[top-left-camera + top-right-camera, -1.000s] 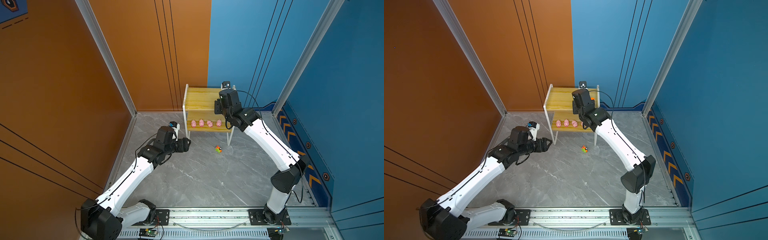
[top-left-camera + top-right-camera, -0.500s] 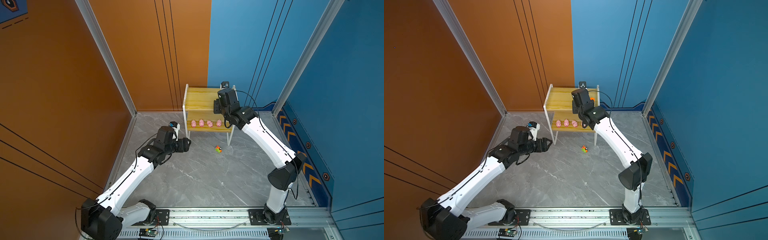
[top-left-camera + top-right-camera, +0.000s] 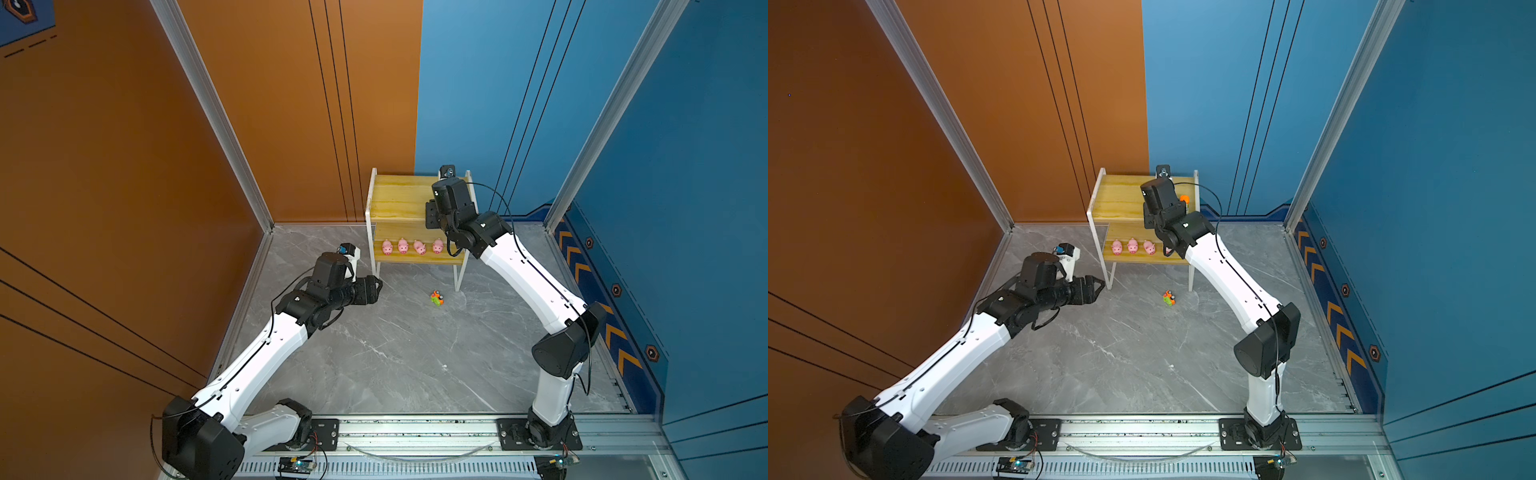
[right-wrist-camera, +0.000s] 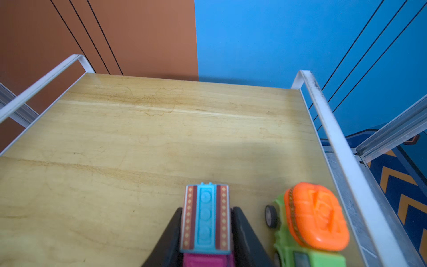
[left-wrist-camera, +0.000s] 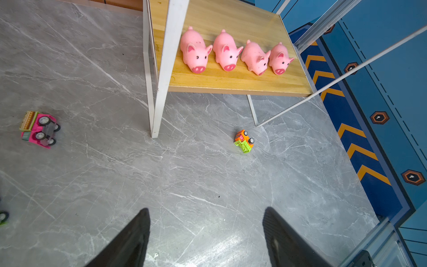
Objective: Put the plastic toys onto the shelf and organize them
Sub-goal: 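Lower the bus onto the top tier beside the mixer truck, open gripper, then move the right gripper down toward the orange-green truck on the floor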
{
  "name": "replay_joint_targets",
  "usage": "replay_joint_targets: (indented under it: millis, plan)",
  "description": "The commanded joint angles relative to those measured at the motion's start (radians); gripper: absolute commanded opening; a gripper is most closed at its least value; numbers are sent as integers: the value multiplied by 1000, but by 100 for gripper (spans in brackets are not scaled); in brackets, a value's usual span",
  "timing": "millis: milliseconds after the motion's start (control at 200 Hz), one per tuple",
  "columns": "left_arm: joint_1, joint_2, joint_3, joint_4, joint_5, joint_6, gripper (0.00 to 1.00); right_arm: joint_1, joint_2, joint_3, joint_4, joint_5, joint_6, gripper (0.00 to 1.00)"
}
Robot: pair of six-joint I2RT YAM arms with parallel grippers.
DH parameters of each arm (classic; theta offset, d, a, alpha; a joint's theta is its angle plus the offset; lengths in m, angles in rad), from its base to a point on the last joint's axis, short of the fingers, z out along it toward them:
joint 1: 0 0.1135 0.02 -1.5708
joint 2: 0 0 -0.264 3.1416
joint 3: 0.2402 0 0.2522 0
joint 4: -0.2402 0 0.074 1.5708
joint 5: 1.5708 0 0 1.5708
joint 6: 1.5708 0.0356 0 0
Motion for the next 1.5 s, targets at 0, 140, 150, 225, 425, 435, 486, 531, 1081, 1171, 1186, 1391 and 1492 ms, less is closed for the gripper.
replay_joint_targets:
  millis: [0,140,150,225,425,435,486,531,1081,1171,1186,1391,1492]
  plan:
    - [3,8,-10,8,21,5,78,0,11,53,-24,10,-3,42]
    - [4,8,-14,10,26,3,78,-2,13,76,-23,11,-12,49]
    - [4,8,-14,10,26,3,78,-1,12,77,-23,11,-13,49]
    - [2,6,-16,11,24,3,78,1,13,89,-23,12,-23,51]
    - [2,8,-19,12,21,4,78,12,-19,111,13,29,-65,58]
    - [2,9,-19,12,20,4,79,12,-22,112,14,29,-68,58]
    - [4,9,-20,12,18,4,79,20,-41,111,25,37,-82,62]
    - [4,9,-24,13,17,5,80,34,-63,108,37,53,-103,64]
    - [-77,13,-69,11,-61,7,82,332,-800,-1040,489,231,-37,72]
    - [-88,30,-65,11,-53,7,82,366,-861,-1253,562,215,40,72]
    - [-88,33,-62,11,-51,7,81,368,-864,-1281,577,209,55,72]
    - [-79,62,-47,11,-33,13,81,371,-744,-1597,942,126,131,72]
    - [-66,54,-50,11,-22,21,81,329,-611,-1670,1167,31,104,72]
